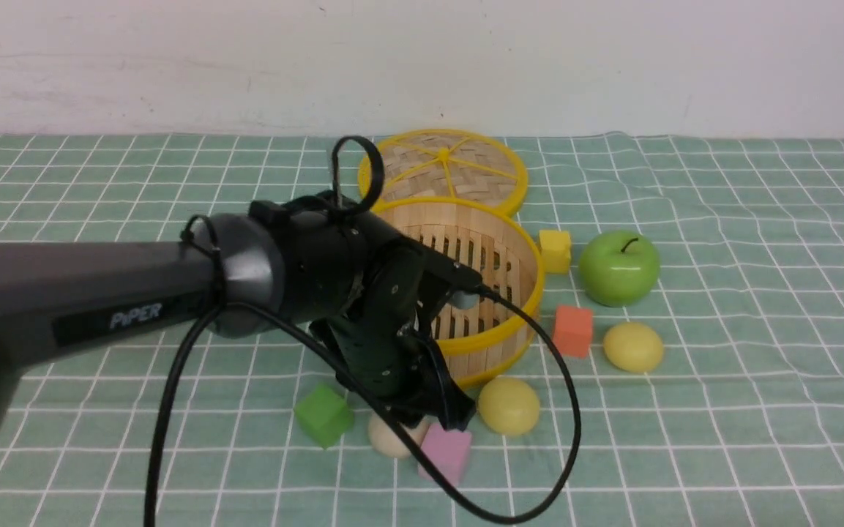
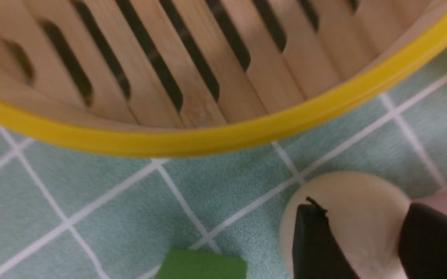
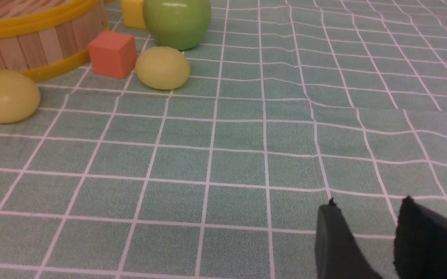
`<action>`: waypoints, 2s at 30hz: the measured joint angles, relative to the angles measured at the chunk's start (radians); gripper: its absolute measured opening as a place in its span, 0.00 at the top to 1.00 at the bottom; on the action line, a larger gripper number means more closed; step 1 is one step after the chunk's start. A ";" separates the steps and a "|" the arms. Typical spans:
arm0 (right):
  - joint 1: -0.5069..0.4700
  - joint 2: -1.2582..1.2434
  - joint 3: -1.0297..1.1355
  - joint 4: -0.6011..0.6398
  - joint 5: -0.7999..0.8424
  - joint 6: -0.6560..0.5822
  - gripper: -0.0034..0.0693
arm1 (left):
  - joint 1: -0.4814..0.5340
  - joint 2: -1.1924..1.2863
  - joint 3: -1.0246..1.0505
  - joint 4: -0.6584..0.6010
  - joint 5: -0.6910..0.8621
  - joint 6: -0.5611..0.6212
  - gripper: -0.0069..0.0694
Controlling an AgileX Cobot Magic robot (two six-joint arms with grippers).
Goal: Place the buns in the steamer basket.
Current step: Use the left arm to grab a steamed stuffed bun, then use the left arm to put the steamed stuffed bun into the steamer, then use the right arm to grab a steamed stuffed bun
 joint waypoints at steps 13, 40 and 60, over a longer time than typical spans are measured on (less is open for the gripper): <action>0.000 0.000 0.000 0.000 0.000 0.000 0.62 | 0.000 -0.015 0.000 -0.052 0.041 -0.001 0.88; 0.000 0.000 0.000 0.000 0.000 0.000 0.62 | 0.083 0.234 -0.545 -0.046 0.176 0.006 0.90; 0.000 0.000 0.000 0.000 0.000 0.000 0.62 | 0.099 0.209 -0.635 -0.115 0.327 -0.006 0.31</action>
